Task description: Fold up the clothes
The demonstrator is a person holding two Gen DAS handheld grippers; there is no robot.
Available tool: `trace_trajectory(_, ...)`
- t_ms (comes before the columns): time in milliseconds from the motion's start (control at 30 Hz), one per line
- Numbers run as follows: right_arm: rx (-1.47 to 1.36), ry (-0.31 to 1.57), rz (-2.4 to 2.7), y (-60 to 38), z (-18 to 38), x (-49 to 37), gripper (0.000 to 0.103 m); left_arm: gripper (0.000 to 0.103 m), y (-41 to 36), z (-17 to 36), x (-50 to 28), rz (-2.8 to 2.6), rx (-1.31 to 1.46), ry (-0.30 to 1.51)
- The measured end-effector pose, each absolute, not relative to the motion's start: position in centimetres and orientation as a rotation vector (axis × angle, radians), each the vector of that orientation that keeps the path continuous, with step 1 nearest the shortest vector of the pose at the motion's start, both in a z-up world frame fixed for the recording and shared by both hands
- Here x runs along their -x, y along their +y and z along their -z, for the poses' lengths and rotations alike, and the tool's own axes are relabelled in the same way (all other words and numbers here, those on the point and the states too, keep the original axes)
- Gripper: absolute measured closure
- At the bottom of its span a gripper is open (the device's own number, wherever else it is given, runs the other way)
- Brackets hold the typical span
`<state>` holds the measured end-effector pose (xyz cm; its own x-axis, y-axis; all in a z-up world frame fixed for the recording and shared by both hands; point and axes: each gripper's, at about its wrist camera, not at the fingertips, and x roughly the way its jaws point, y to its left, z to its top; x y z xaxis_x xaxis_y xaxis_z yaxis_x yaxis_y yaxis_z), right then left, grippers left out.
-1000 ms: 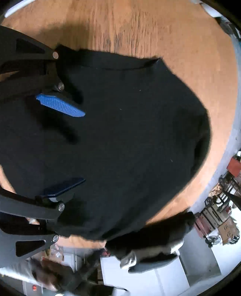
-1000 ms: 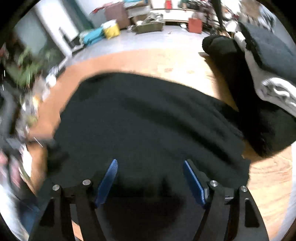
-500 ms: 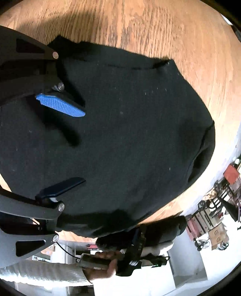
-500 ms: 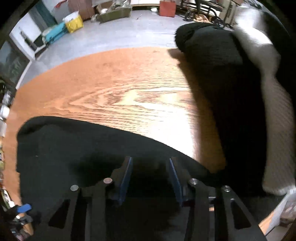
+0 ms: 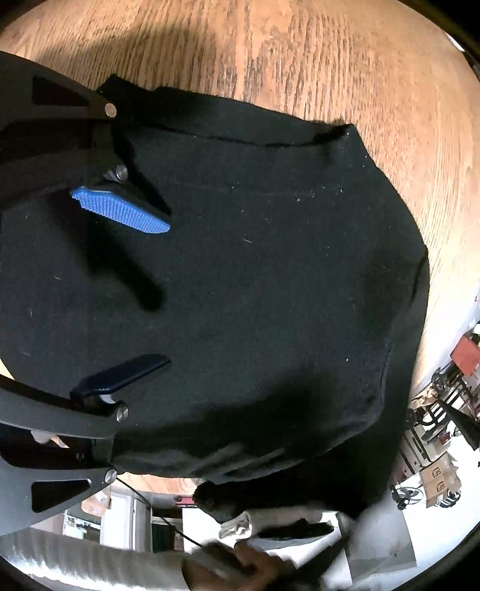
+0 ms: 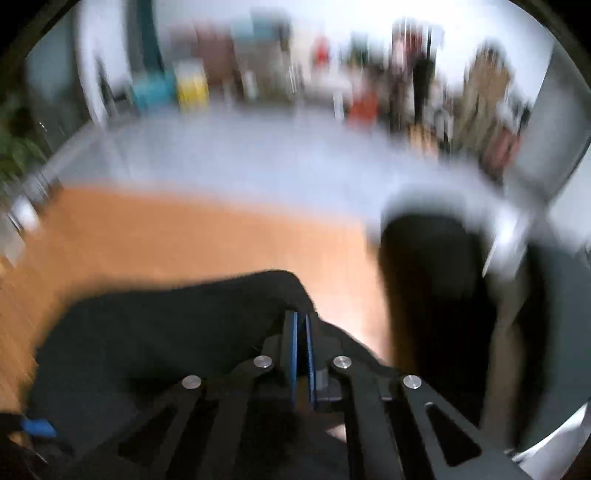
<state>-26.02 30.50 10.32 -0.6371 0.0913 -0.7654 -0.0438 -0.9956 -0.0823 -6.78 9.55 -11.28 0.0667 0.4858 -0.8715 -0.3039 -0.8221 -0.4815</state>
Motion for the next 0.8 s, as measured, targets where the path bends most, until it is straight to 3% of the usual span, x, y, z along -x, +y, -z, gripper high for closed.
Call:
trace_trajectory(67,1.035,-0.011,-2.964,29.4,-15.1,24.7,0.095,0.034,9.5,11.3,6.8,-1.811,1.786,-0.178)
trace_trajectory(100,0.916,0.037,-3.036,29.0,-17.1,24.0,0.088,0.034,9.5,11.3,6.8,-1.809,1.786,-0.179)
trace_trajectory(133,0.844,0.091,-3.071,28.7,-18.6,23.4,0.053,0.034,9.4,11.3,6.7,-1.808,1.786,-0.179)
trace_trajectory(167,0.834,0.135,-3.081,28.5,-19.5,23.0,0.01,0.034,9.4,11.3,6.7,-1.807,1.787,-0.176)
trace_trajectory(200,0.858,0.181,-3.078,28.4,-19.8,22.8,0.0,0.034,9.3,11.3,6.6,-1.806,1.788,-0.174)
trace_trajectory(333,1.111,0.147,-2.991,28.8,-17.6,21.7,0.022,0.034,9.3,11.1,6.3,-1.805,1.792,-0.15)
trace_trajectory(400,1.283,0.099,-2.867,30.2,-15.2,20.4,0.026,0.034,9.2,11.0,6.0,-1.806,1.792,-0.139)
trace_trajectory(567,1.664,0.068,-2.44,37.9,-6.8,16.4,0.062,0.034,9.4,10.6,5.7,-1.822,1.777,-0.107)
trace_trajectory(800,1.742,-0.06,-2.266,42.2,-0.6,15.2,0.064,0.031,9.5,10.7,5.3,-1.83,1.754,-0.088)
